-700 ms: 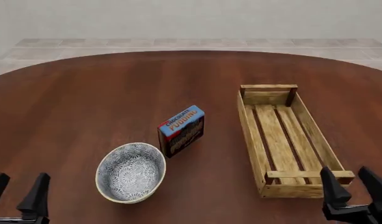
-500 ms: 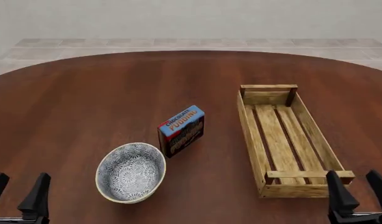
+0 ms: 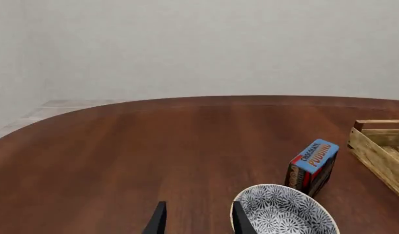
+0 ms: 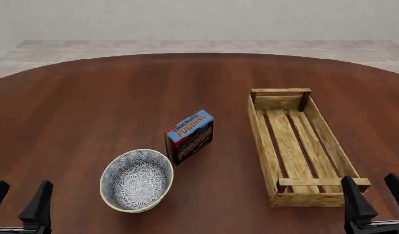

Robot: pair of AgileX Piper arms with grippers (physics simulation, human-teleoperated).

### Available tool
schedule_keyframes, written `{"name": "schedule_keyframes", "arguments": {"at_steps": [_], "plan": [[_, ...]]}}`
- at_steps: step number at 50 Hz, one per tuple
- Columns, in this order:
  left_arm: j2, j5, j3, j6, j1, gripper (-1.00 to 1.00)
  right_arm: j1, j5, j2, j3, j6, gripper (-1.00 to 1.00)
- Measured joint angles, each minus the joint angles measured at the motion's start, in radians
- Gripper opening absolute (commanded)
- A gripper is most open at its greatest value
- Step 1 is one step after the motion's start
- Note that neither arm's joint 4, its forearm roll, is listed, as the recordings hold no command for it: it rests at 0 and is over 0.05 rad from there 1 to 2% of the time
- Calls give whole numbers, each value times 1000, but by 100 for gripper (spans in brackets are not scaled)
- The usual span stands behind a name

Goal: Pick up the bowl on the left and put it in the tray.

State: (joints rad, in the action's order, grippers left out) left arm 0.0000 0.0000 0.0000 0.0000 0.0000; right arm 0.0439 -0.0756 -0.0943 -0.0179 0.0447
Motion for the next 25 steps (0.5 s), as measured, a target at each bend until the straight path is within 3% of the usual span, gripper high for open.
{"name": "schedule_keyframes", "arguments": {"at_steps": [25], "plan": [[0,0,0,0,0,100,174,-139,-204,-38,58,100]]}}
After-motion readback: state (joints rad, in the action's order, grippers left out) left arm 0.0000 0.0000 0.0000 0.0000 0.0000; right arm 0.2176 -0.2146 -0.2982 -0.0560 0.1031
